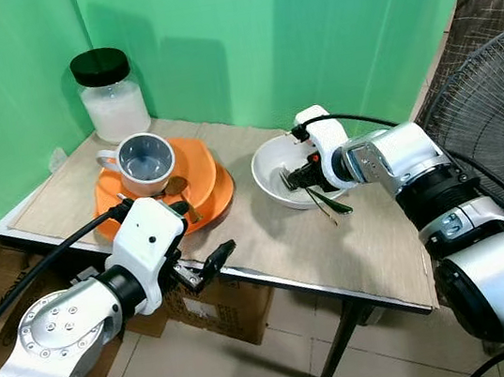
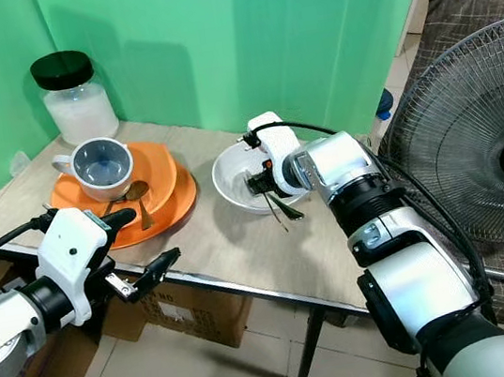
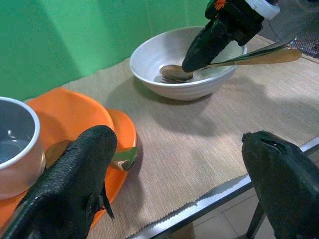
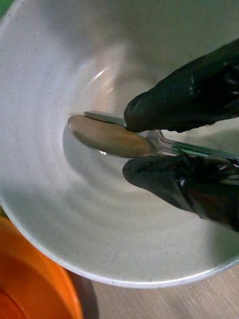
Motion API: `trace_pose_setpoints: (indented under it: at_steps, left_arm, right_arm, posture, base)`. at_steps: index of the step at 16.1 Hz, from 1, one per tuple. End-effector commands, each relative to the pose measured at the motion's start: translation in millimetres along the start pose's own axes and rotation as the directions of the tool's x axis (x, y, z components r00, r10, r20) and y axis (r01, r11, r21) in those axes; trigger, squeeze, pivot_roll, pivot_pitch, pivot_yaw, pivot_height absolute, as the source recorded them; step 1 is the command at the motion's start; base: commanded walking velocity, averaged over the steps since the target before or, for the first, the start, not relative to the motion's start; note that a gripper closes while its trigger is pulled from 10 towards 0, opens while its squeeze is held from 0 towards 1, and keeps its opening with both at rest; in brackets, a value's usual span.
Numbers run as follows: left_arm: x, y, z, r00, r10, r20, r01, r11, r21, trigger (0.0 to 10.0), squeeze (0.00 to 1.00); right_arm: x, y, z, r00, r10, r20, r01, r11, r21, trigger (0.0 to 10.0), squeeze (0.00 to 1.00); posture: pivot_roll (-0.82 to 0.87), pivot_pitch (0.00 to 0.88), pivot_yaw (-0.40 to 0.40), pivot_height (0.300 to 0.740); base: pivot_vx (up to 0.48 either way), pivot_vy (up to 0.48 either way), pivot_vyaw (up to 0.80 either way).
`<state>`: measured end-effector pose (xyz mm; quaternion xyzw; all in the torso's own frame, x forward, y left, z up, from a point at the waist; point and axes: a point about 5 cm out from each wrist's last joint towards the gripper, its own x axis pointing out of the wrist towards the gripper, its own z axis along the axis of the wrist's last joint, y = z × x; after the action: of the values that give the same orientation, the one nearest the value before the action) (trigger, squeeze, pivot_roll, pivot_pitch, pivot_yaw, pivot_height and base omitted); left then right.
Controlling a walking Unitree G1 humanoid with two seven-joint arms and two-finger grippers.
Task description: Setting the table
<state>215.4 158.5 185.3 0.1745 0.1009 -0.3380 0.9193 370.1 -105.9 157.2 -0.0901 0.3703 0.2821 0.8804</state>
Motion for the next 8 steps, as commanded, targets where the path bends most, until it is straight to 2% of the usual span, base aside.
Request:
trace_pose_setpoints:
  at_steps: [1, 2, 3, 8]
  left_arm:
    - [2.0, 0.2, -1.1, 1.0, -0.006, -0.008, 0.006, 1.0, 0.004, 10.0, 0.0]
    - [2.0, -0.2, -1.0, 1.0, -0.008, -0.007, 0.008, 1.0, 0.004, 10.0, 0.0]
    - [1.8, -0.7, -1.1, 1.0, -0.009, -0.007, 0.009, 1.0, 0.003, 10.0, 0.0]
    - [2.3, -0.8, -1.5, 1.0, -0.011, -0.009, 0.011, 1.0, 0.004, 10.0, 0.0]
  right_arm:
    - [-0.7, -1.1, -3.5, 1.0, -0.004, -0.018, 0.004, 1.0, -0.022, 10.0, 1.0]
    - [-0.1, -0.6, -5.3, 1.0, -0.003, -0.026, 0.002, 1.0, -0.028, 10.0, 1.0]
    - [1.3, 0.3, -8.6, 0.999, -0.008, -0.045, 0.006, 0.999, -0.044, 10.0, 0.0]
    - [2.3, -3.9, -10.1, 0.998, -0.043, -0.051, 0.041, 0.998, -0.045, 10.0, 0.0]
  posture:
    - [0.12, 0.0, -0.054, 0.74]
    - [0.12, 0.0, -0.055, 0.74]
    - [0.12, 0.0, -0.055, 0.74]
    - [0.12, 0.0, -0.059, 0.74]
  base:
    - [0.0, 0.0, 0.0]
    - [0.0, 0.0, 0.0]
    - [0.0, 0.0, 0.0]
    - [0.0, 0.0, 0.0]
